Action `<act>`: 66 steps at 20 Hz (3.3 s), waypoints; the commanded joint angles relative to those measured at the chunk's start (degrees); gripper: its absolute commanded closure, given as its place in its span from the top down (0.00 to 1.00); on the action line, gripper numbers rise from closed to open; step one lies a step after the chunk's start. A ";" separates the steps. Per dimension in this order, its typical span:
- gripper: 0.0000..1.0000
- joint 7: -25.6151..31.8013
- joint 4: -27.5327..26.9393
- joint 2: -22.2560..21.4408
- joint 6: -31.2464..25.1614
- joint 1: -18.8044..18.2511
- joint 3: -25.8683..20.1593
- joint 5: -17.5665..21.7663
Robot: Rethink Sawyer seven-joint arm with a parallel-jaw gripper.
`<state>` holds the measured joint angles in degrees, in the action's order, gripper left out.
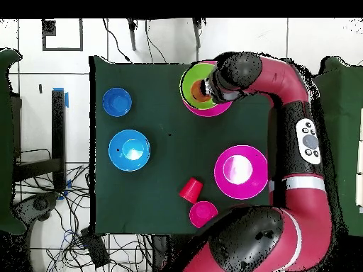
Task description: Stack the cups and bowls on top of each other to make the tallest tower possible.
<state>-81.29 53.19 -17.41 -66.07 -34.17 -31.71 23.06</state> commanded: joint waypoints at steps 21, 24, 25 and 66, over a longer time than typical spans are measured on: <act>0.00 9.31 -2.96 3.77 2.28 -0.08 -1.05 2.04; 0.00 8.49 -2.40 3.34 1.98 0.00 -0.97 1.65; 0.00 8.34 -2.38 3.32 1.92 0.02 -0.95 1.60; 0.00 4.82 -2.21 3.46 2.88 2.52 0.03 2.07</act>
<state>-81.29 49.45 -15.50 -66.08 -34.00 -31.82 23.11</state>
